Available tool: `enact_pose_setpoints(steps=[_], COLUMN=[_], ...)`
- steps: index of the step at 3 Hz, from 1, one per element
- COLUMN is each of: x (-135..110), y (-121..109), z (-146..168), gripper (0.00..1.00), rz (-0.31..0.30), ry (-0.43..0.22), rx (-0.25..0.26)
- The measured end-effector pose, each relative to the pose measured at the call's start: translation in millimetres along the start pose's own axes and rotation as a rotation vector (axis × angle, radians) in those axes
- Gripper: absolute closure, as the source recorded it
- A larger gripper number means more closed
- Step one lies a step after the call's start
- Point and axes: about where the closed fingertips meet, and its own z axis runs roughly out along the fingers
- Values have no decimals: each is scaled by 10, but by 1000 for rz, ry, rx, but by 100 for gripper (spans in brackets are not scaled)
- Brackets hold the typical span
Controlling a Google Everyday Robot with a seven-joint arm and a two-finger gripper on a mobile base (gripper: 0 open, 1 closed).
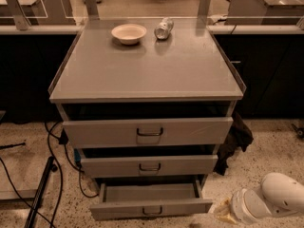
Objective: Close bottom drawer
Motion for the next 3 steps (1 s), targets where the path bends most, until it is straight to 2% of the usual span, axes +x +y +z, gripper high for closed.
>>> enact_pose_setpoints(steps=[1,2,3], x=[221,354,425], y=[-114,-360,-507], z=[472,1261,1799], gripper=[100,100,100], rz=[-35,-85,-98], ry=[-25,-105,-160], rx=[22,47,43])
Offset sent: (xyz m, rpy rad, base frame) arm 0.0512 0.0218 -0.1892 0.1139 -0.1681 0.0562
